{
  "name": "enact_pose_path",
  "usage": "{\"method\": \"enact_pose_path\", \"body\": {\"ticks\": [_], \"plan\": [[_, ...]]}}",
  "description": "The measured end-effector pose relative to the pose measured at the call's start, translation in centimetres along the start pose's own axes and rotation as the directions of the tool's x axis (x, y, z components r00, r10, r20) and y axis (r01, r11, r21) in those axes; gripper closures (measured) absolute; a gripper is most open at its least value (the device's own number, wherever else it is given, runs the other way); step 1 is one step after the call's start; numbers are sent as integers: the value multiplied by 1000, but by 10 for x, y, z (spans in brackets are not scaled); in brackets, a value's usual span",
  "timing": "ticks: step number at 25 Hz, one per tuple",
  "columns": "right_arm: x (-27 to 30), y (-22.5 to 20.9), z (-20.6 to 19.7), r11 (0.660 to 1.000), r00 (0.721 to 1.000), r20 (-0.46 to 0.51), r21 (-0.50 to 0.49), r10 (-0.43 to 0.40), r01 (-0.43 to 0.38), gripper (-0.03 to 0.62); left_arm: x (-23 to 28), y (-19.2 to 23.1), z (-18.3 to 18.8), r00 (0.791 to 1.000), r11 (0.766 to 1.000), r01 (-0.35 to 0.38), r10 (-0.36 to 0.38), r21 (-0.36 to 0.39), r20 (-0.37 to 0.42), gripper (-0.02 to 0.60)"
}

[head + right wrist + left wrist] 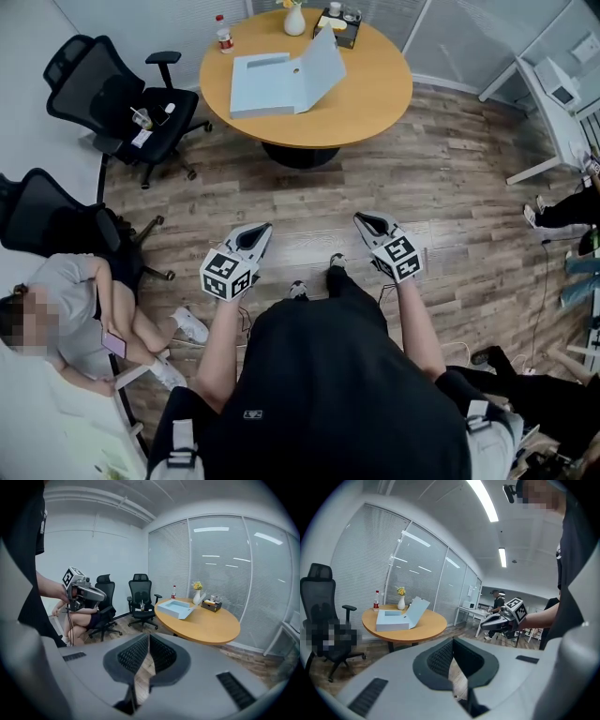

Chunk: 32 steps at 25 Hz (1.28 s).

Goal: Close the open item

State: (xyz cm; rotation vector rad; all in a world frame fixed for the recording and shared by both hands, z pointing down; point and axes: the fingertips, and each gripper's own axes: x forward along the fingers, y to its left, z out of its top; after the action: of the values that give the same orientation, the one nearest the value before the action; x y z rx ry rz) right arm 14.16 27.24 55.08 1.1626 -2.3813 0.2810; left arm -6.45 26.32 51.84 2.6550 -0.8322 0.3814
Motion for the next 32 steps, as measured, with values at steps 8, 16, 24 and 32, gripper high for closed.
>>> {"method": "enact_pose_path", "body": {"ticks": [8,16,24,32], "plan": [[32,-41,12,997,997,12,-23,72,-72,586,28,25,17,997,997,-77,77,-22,2,575],[67,-100,28,988,989,8,-42,147,-146,586,69,50,46,986,986,-162,163,-44,16,575],[87,-168,33,974,975,3,-50,221,-220,586,112,58,68,966,963,-257,259,-82,22,575],[104,-208,19,951,953,-21,-72,301,-302,586,131,58,70,932,926,-358,362,-119,14,575]]}}
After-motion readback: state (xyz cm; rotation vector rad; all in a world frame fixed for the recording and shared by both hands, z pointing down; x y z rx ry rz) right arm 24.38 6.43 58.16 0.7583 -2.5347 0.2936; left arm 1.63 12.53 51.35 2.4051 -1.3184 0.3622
